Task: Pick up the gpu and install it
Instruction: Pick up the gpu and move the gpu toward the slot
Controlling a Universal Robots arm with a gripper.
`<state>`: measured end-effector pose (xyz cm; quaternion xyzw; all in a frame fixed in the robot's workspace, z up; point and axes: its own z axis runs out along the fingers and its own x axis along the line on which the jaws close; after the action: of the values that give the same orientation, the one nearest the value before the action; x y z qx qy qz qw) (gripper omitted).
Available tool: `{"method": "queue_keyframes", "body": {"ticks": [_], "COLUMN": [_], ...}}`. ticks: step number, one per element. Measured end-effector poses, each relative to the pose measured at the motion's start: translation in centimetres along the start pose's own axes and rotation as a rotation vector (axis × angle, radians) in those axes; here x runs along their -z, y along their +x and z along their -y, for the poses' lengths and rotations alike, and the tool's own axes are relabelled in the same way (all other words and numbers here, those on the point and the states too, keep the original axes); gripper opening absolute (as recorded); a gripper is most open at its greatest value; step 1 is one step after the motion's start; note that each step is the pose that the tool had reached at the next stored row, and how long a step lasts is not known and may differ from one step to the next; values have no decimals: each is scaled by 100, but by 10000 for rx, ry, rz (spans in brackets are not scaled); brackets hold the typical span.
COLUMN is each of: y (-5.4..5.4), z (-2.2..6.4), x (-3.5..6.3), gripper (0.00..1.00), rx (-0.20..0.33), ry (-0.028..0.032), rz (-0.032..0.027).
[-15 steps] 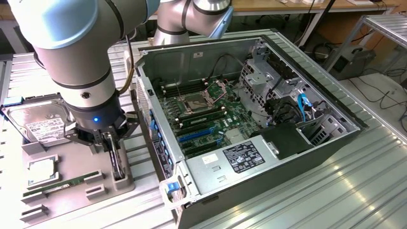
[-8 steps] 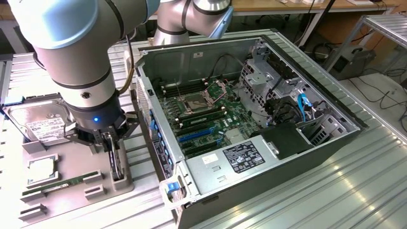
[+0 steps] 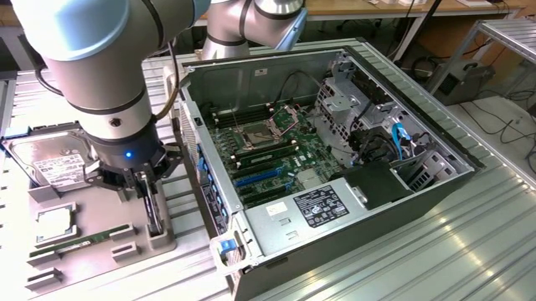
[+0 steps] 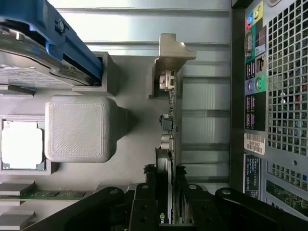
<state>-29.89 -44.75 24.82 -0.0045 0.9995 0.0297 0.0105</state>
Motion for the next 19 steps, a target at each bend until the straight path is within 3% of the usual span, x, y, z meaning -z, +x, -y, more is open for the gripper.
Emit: {"method": "queue_keyframes", "body": {"ticks": [6,19], "y": [-10,-71], "z": [-6,58], "x": [223,932], "gripper": [26,26], "rx": [24,83], "ry": [-70,-183], "rz": [-1,-5]}}
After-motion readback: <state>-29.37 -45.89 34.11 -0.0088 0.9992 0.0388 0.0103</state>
